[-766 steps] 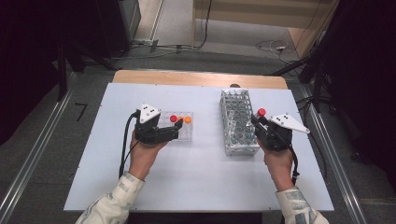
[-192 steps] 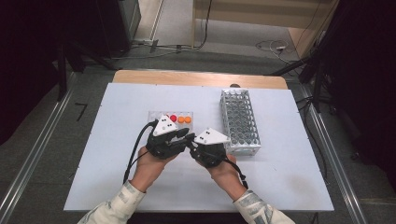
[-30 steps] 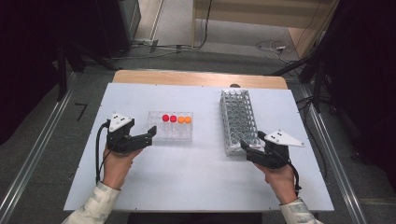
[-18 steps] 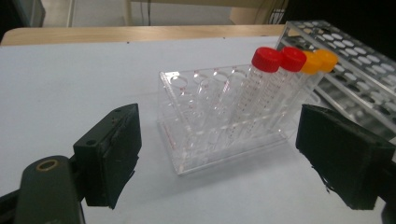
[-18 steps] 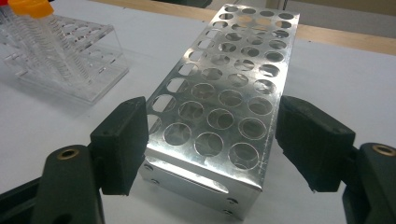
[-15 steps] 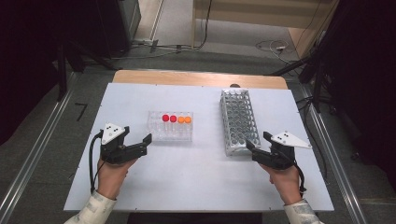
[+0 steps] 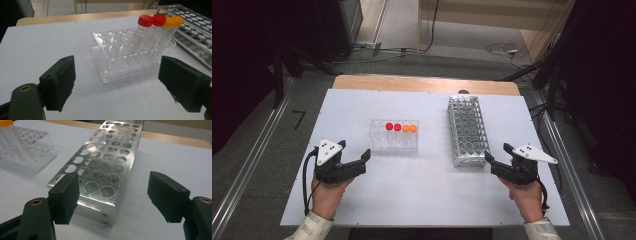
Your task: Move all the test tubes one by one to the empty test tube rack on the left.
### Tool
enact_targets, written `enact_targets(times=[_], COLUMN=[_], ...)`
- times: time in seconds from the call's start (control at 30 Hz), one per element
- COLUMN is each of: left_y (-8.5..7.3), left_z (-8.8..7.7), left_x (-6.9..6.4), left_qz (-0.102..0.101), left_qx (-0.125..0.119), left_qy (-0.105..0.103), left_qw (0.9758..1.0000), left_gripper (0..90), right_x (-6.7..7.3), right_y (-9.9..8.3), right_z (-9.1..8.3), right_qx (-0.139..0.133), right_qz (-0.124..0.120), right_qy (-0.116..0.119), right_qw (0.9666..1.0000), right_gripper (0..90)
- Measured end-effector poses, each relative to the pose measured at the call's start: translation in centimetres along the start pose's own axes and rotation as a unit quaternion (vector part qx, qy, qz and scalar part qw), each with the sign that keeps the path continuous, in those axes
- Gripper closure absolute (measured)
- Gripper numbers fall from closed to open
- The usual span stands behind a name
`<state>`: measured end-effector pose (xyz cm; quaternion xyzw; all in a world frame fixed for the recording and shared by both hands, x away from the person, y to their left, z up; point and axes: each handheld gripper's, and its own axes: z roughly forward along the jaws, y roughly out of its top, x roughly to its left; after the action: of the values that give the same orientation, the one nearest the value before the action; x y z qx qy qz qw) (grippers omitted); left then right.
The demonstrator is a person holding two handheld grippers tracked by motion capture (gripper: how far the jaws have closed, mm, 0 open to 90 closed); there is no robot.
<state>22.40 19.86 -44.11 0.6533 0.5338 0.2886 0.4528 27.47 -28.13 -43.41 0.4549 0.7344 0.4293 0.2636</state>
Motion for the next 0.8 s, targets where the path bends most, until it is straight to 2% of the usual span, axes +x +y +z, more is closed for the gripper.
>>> enact_targets(times=[0.13, 0.2, 0.43, 0.6, 0.8], left_y=[-0.5, -0.8, -1.4, -1.9, -2.8], left_z=[-0.2, -0.2, -0.3, -0.3, -0.8], left_x=[0.5, 0.7, 1.6, 2.7, 3.8], left_qz=[-0.001, 0.009, 0.005, -0.008, -0.020], left_qx=[0.002, 0.004, 0.013, 0.023, 0.030], left_qy=[0.014, 0.028, 0.041, 0.049, 0.062], left_qw=[0.9999, 0.9996, 0.9991, 0.9985, 0.9974], left_gripper=[14.6, 14.6, 14.6, 14.6, 14.7], right_x=[-0.6, -0.8, -1.6, -2.4, -4.6], right_y=[-0.4, -0.5, -1.2, -1.9, -3.1], right_z=[-0.2, -0.3, -0.8, -1.1, -1.8], right_qx=[0.004, 0.007, 0.009, 0.012, 0.013], right_qz=[0.003, 0.003, 0.007, 0.002, 0.030], right_qy=[-0.007, -0.011, -0.021, -0.039, -0.062], right_qw=[1.0000, 0.9999, 0.9997, 0.9992, 0.9975], right_gripper=[24.3, 24.3, 24.3, 24.3, 24.3])
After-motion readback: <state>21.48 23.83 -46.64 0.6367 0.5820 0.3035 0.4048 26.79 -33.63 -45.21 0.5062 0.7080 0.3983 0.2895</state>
